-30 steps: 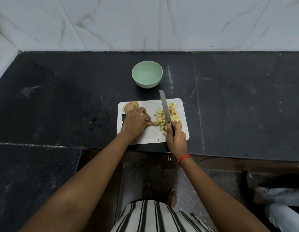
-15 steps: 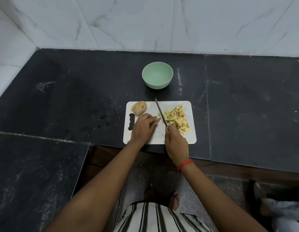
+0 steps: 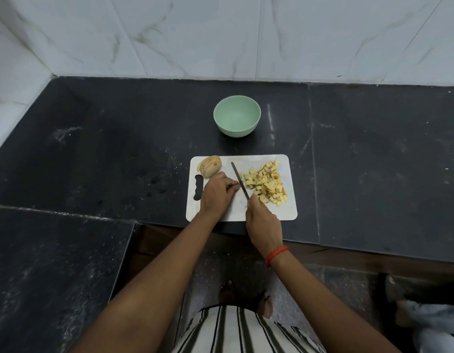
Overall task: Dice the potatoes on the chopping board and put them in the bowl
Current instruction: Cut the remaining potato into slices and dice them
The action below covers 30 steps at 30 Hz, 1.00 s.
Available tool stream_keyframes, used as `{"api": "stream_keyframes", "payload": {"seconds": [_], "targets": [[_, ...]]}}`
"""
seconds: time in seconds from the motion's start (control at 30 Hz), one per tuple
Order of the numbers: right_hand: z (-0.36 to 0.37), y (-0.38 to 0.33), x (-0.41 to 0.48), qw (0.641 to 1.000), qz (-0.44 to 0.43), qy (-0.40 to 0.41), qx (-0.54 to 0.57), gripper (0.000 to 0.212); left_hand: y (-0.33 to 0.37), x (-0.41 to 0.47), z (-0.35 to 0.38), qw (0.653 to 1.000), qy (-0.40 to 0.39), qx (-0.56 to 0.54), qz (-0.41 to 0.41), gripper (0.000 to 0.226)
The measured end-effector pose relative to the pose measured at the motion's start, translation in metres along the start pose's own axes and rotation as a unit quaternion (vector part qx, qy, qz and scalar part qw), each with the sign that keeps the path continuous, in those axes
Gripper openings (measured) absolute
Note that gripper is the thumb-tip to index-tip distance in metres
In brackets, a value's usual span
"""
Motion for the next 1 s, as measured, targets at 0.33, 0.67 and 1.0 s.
{"api": "stream_keyframes", "payload": {"seconds": [0.33,0.67,1.0], "targets": [[0.003,-0.004,-0.012,0.993,0.019,-0.041,-0.110,0.030,-0.009,-0.003,0.007,0.998,-0.003,-0.066,-0.026,0.015],[-0.020,0.013,-0.064,0.998,0.055,-0.017,-0.015,0.010,-0.007,-0.012,0.005,0.998,0.008,-0.035,-0.043,0.038],[0.007,-0.005,-0.010,0.999,0.000,-0.022,-0.041,0.008,-0.006,-0.017,-0.007,0.998,0.048,-0.030,-0.035,0.017]]}}
Point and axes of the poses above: each hand's wrist, its own x-axis towards the middle knuckle, its own z-axis out of the palm, y = z × x, the point moved 8 cm from there along x, towards the middle knuckle, and after that the axes turned 9 degrees about x, right-handed, at the moved point
